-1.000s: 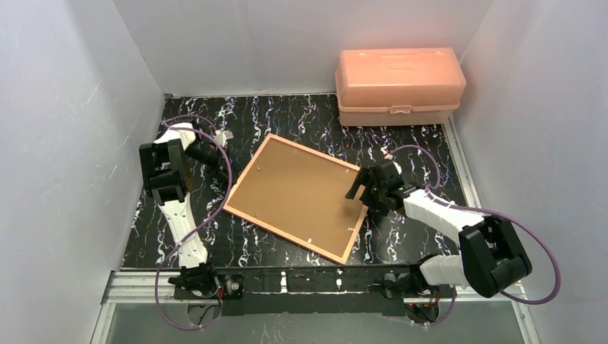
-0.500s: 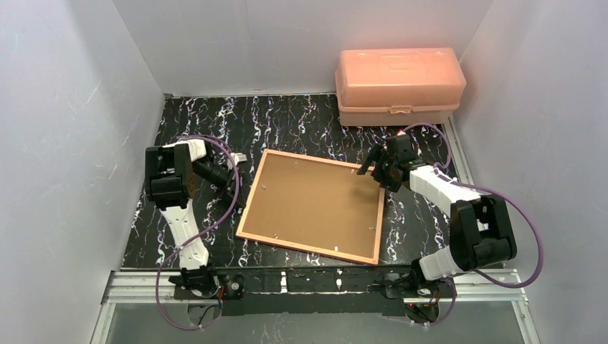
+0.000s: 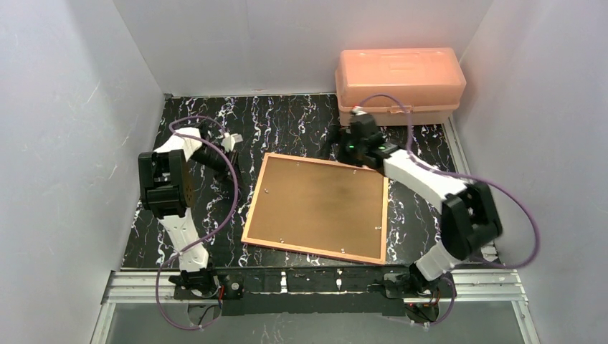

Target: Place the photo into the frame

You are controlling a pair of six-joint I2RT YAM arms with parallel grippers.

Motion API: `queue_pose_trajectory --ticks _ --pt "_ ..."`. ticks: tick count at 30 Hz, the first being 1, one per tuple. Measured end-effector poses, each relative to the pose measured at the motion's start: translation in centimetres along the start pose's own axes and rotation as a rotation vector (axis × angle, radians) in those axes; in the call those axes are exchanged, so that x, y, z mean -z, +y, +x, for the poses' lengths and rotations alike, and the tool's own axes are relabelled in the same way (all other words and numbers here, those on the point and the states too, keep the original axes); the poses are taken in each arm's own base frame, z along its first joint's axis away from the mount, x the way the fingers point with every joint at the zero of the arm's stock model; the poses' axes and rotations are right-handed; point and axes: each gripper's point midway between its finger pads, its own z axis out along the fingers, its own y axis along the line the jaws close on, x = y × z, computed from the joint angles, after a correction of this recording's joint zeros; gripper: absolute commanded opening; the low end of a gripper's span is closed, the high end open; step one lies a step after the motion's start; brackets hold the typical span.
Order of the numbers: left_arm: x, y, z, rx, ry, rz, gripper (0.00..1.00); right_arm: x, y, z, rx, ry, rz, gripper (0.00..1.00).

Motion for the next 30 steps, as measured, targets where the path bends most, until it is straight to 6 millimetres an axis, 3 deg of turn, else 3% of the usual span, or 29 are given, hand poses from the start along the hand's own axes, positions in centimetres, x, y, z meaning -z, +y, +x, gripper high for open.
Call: queue_pose_trajectory --ticks 3,6,11,17,30 --pt "0.5 0.2 -2.1 0.011 -0.049 -0.017 0.13 -3.2 5.5 2.6 0.081 0.096 -0.104 0.95" --pt "-0.3 0.8 -3.4 0.039 -0.06 -0.01 0.14 -5.5 9.9 5.8 0.141 0.175 -0.196 0.95" --pt "-2.4 2.1 -2.9 0.114 -0.013 0.01 0.14 -7.9 13.8 10.4 0.192 0.274 -0.288 0.95" --pt "-3.1 2.3 -2.1 0.143 0.004 0.026 0.14 -10.2 14.3 13.2 0.158 0.339 -0.323 0.95" --pt "-3.8 1.3 -1.4 0.164 0.004 0.105 0.22 -10.6 17.4 13.7 0.072 0.346 -0.451 0.95"
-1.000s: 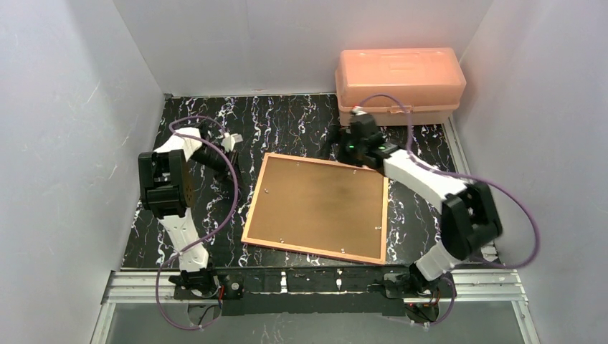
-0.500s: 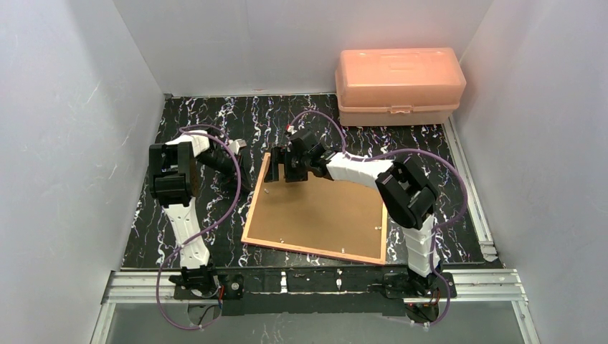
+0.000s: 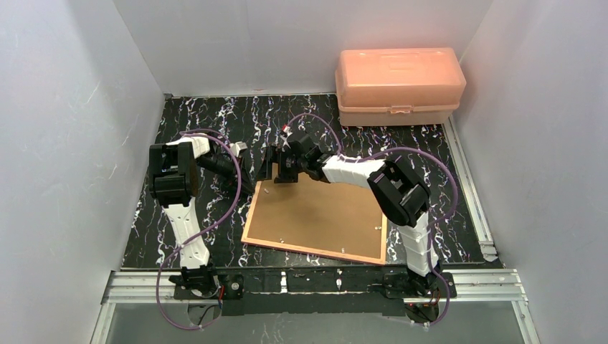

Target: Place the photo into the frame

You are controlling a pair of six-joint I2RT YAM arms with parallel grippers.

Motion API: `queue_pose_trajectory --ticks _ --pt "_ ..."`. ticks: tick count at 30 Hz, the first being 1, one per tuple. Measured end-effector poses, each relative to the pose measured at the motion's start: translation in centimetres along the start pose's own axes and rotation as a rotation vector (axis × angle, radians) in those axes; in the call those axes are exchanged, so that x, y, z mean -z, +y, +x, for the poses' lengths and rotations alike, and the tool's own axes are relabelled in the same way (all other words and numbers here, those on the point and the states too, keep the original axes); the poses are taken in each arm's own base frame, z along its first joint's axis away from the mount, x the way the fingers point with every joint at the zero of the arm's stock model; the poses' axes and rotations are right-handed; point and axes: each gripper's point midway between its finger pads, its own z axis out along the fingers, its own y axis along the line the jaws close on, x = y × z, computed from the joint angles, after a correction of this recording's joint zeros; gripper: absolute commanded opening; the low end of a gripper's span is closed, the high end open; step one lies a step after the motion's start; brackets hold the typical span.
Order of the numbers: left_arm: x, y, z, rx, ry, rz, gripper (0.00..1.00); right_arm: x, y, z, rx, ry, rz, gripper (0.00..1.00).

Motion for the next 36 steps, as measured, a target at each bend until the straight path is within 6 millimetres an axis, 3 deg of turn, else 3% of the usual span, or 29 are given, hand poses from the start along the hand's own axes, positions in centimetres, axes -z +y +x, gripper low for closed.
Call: queue_pose_trajectory --ticks 13,36 --pt "-0.5 0.1 0.5 0.001 0.018 -0.009 0.1 -2.0 -0.1 1.5 -0.056 0.033 -0.042 0.95" --pt "-0.5 0.0 0.5 0.012 0.018 -0.006 0.07 -2.5 0.9 2.7 -0.095 0.023 -0.095 0.95"
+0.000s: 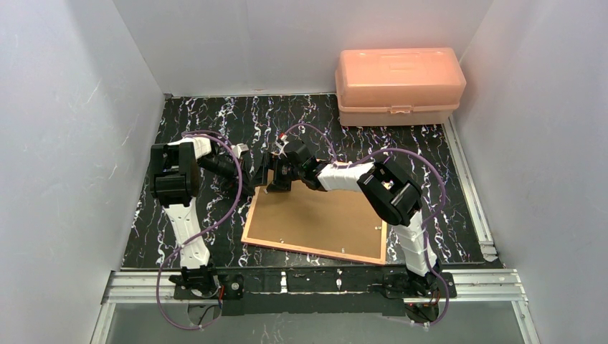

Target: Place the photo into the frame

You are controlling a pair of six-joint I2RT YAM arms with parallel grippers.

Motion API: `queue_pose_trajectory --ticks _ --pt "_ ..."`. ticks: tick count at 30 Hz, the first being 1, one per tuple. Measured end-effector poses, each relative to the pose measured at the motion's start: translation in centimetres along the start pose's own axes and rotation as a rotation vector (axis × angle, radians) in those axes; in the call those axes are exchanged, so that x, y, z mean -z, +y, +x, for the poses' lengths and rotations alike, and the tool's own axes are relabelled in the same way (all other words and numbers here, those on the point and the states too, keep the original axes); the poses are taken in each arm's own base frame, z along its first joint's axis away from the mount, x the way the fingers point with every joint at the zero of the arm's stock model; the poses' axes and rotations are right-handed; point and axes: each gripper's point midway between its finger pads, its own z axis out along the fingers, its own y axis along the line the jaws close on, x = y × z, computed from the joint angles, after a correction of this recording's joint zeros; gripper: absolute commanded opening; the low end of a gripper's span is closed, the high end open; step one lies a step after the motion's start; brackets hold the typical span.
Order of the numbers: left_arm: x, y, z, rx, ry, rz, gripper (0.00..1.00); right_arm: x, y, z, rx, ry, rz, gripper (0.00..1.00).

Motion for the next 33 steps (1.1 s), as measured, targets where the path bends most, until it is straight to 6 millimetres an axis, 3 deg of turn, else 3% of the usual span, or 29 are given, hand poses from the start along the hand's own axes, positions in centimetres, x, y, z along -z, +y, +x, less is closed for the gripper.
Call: queue_pose_trajectory --ticks 14,33 --pt "0.0 0.0 0.0 0.0 -0.001 0.001 0.07 0.0 0.0 0.1 -0.017 -0.015 0.008 0.95" --pt "0.0 0.0 0.1 0.004 0.004 0.001 0.06 0.6 0.2 1.7 0.019 -0.004 0.04 0.97"
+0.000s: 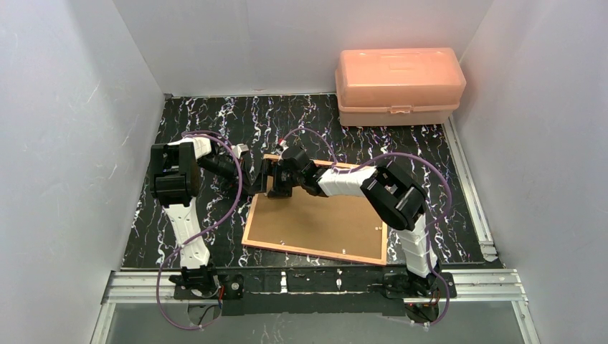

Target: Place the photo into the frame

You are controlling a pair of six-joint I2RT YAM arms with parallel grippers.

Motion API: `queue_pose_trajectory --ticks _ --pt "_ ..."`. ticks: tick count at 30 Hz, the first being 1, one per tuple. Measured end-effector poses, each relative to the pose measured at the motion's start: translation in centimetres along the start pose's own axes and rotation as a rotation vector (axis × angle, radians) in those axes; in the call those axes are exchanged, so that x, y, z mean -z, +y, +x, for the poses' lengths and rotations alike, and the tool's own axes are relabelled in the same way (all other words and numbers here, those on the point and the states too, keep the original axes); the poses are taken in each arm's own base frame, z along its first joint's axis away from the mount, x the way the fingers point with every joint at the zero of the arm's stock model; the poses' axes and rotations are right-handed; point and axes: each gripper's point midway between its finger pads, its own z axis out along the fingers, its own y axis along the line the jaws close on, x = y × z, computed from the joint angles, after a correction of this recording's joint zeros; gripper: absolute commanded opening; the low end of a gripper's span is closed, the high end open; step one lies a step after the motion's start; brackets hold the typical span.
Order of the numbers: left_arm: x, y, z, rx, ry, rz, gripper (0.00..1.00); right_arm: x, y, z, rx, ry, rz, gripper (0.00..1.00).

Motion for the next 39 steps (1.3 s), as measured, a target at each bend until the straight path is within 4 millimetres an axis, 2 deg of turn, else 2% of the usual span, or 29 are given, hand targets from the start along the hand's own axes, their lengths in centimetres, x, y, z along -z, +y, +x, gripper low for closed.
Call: queue_pose_trajectory --ticks 3,12,39 --pt "0.0 0.0 0.0 0.0 0.0 0.0 0.05 0.3 0.0 0.7 0.005 0.012 0.005 0.97" --pt "0.0 0.0 0.0 -0.001 -0.001 0.002 0.05 0.3 0.1 0.7 0.01 0.017 0.005 0.97" --pt "0.0 0.0 0.0 -0.001 -0.001 0.002 0.05 0.3 -0.5 -0.3 0.005 0.004 0.008 0.96"
